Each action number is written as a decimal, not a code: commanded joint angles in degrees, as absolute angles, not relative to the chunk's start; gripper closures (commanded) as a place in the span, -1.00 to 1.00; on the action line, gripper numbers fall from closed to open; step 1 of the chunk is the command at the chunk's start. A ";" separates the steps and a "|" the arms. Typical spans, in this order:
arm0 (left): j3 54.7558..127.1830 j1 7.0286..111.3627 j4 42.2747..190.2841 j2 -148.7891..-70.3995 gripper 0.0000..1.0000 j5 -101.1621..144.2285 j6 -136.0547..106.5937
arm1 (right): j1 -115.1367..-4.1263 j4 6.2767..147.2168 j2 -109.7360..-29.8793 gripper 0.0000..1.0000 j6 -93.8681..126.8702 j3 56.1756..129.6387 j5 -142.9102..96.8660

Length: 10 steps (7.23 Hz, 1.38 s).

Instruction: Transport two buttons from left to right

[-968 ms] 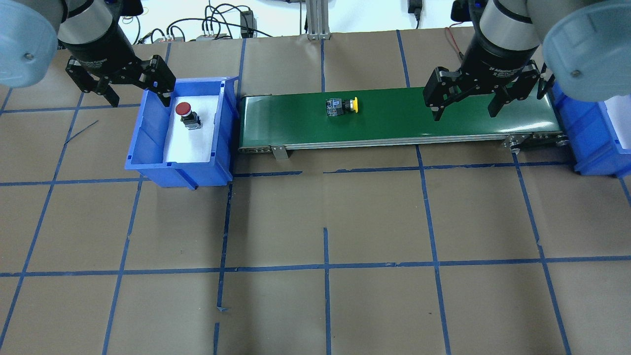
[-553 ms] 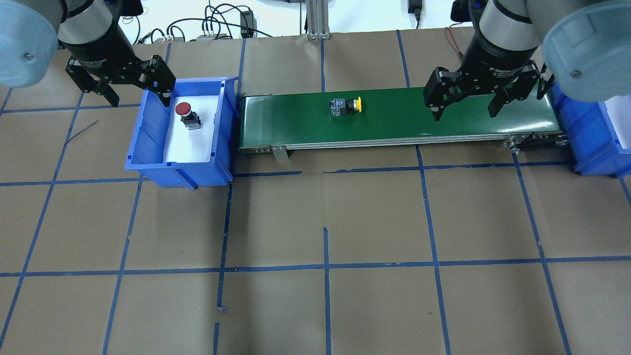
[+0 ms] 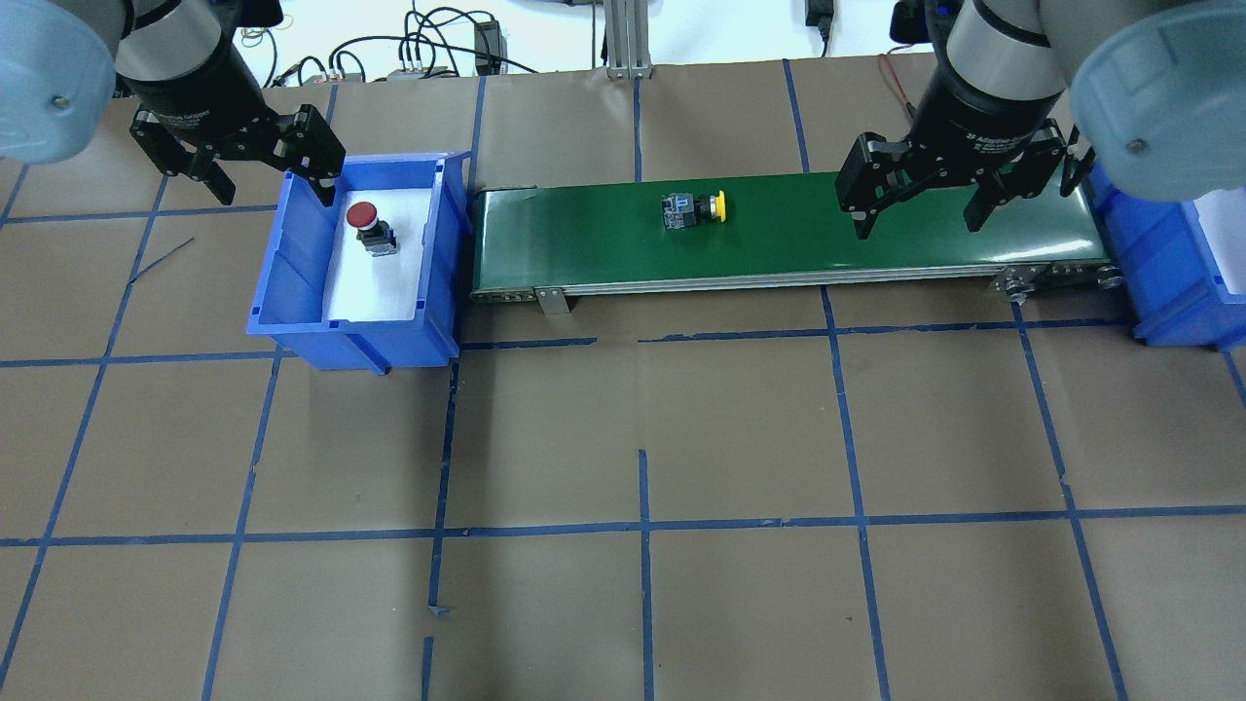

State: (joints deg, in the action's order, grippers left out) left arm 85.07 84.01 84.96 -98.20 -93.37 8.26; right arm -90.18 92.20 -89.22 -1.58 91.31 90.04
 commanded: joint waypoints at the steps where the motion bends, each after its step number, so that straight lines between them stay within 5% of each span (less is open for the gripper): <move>1: 85.77 83.41 78.62 -98.62 -1.00 -90.89 9.14 | -90.18 92.20 -89.30 -1.00 -1.58 91.14 89.91; 6: 86.33 83.33 78.83 -98.77 -1.00 -91.06 9.22 | -90.35 92.20 -89.21 -1.00 -1.58 91.32 90.09; 9: 66.25 82.71 81.81 -117.27 -1.00 -91.15 13.53 | -89.92 92.11 -89.21 -1.00 -1.67 91.23 90.35; 10: 65.05 82.27 81.57 -120.81 -1.00 -91.06 13.62 | -89.83 92.20 -89.21 -1.00 -2.28 91.23 90.53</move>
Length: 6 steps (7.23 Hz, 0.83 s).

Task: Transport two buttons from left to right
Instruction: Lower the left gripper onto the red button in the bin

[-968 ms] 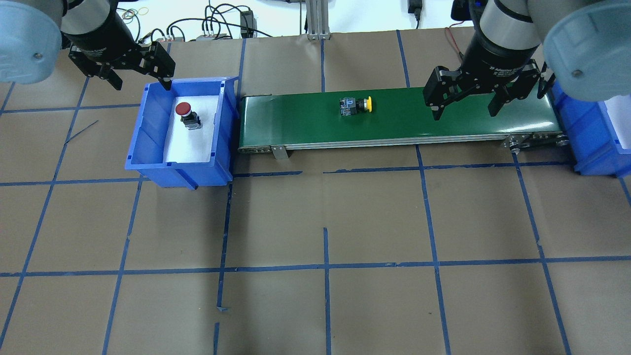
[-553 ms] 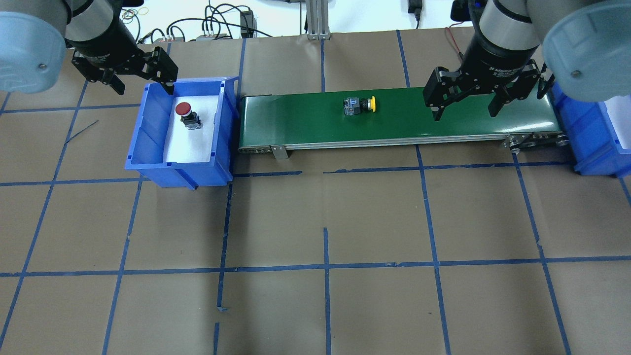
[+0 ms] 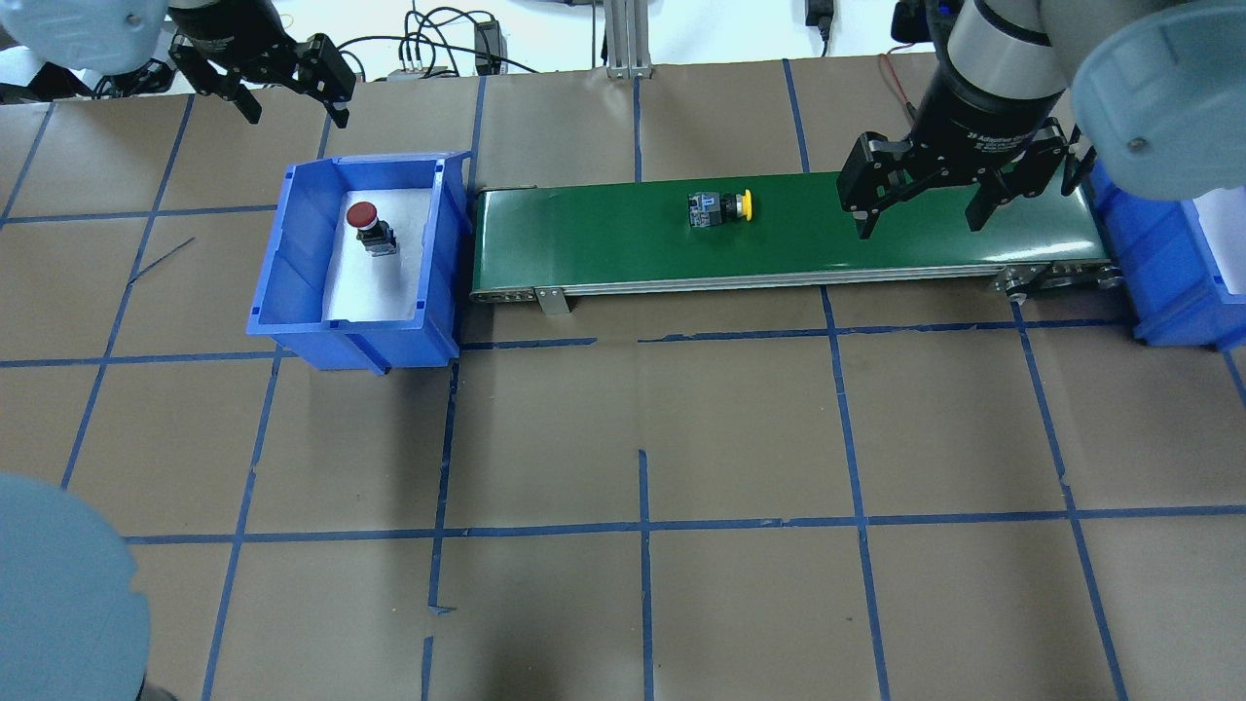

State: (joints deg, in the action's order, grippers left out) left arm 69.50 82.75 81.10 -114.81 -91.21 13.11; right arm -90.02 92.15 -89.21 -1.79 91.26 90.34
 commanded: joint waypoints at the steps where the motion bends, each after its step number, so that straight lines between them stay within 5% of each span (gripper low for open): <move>1: 66.08 82.27 81.39 -122.24 -1.00 -91.05 13.54 | -90.00 92.20 -89.21 -1.00 -2.37 91.23 90.53; 4: 84.06 82.27 63.18 -119.02 -0.96 -90.70 12.04 | -89.56 92.28 -89.21 -1.00 -2.37 90.88 90.62; 6: 82.01 82.09 63.98 -119.26 -0.97 -90.88 13.09 | -89.65 92.20 -89.30 -1.00 -2.37 90.88 90.70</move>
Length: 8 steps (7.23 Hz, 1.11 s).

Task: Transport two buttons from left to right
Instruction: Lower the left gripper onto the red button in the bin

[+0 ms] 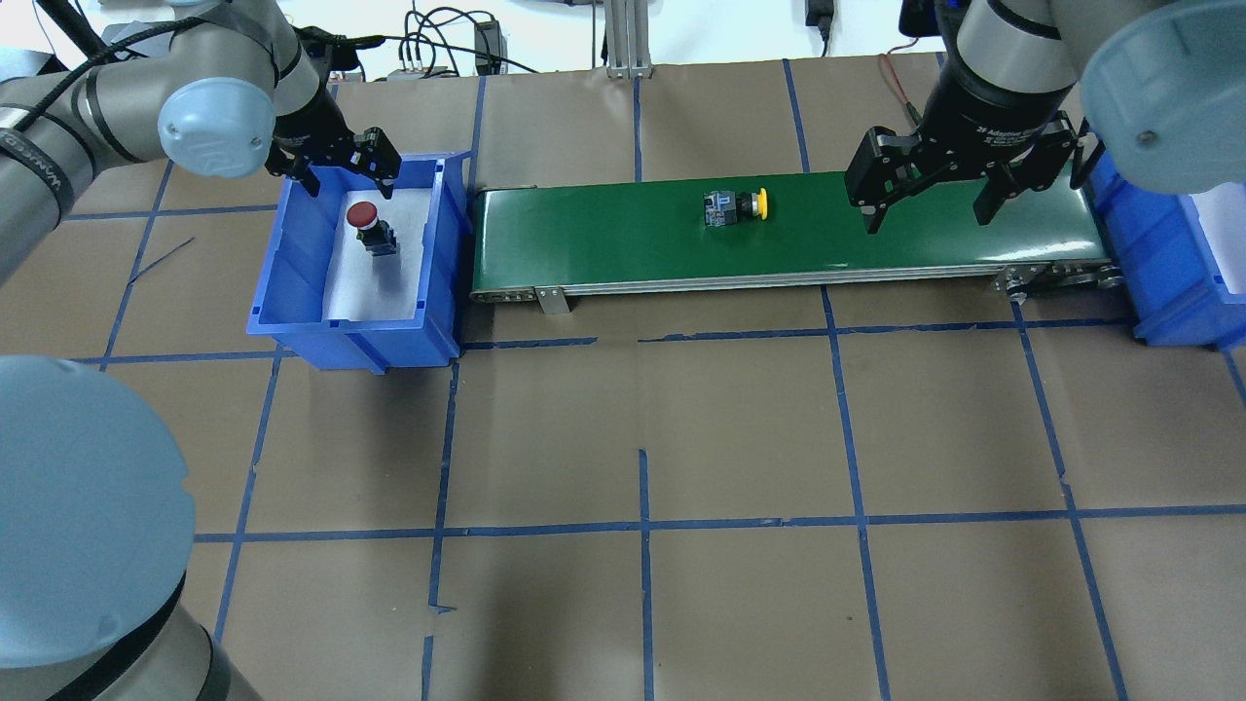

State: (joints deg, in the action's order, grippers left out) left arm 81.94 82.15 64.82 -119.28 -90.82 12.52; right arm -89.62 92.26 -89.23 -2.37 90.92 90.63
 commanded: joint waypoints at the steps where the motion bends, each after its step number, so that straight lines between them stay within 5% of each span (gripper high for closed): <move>1: 82.00 82.09 63.98 -119.70 -0.97 -90.88 13.10 | -89.47 92.20 -89.21 -1.00 -2.55 90.79 90.70; 8: 83.23 82.09 63.90 -121.46 -0.97 -90.79 13.09 | -89.56 92.19 -89.30 -1.00 -2.64 91.05 90.53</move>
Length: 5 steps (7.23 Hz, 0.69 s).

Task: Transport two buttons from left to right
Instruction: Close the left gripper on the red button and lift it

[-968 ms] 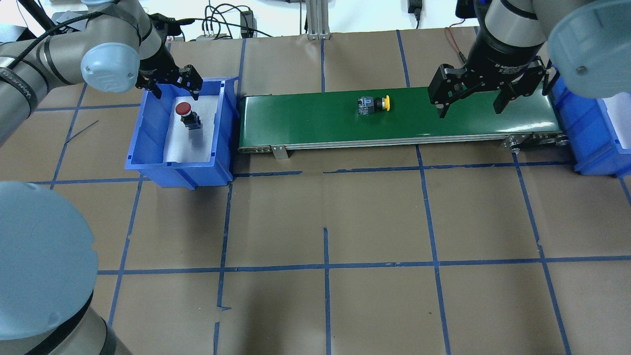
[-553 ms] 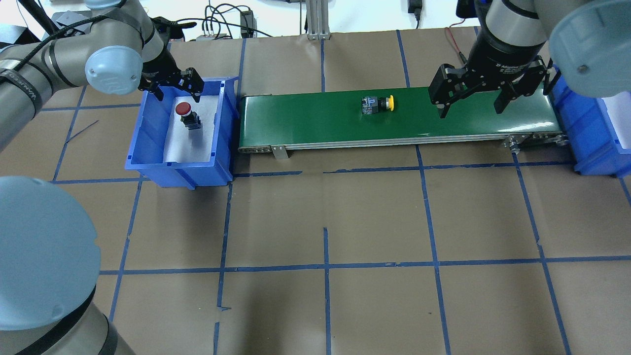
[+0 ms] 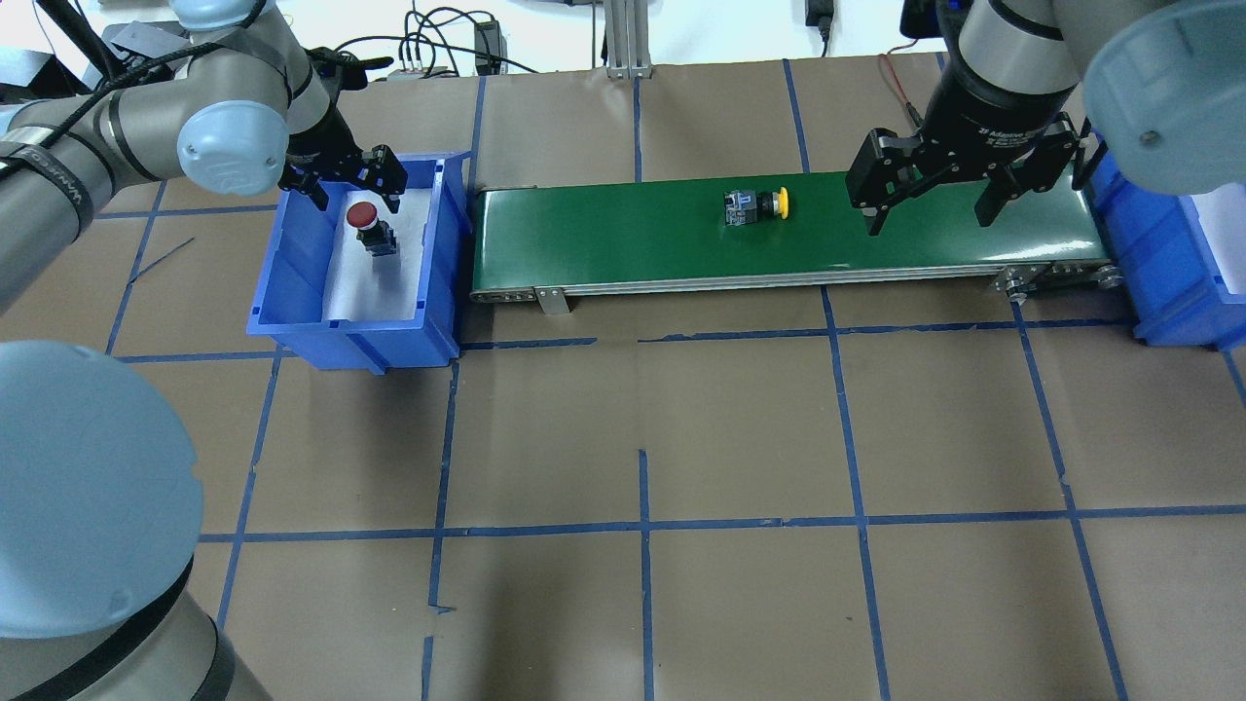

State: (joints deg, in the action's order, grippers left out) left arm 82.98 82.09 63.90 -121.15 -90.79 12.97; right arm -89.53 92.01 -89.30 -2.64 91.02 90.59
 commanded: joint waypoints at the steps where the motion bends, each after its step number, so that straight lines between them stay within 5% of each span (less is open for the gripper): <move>1: 83.67 82.09 63.90 -121.55 -0.97 -90.79 13.10 | -89.56 92.02 -89.30 -1.00 -2.64 91.14 90.61; 3: 84.20 82.09 63.90 -121.47 -0.93 -90.70 13.09 | -89.56 92.11 -89.30 -1.00 -2.64 91.23 90.70; 5: 83.24 82.09 63.90 -121.46 0.34 -90.62 13.27 | -89.56 92.20 -89.30 -1.00 -2.64 91.23 90.79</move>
State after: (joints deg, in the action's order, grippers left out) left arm 83.87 82.09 63.90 -121.48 -90.66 13.10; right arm -89.56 92.16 -89.30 -2.64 91.21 90.68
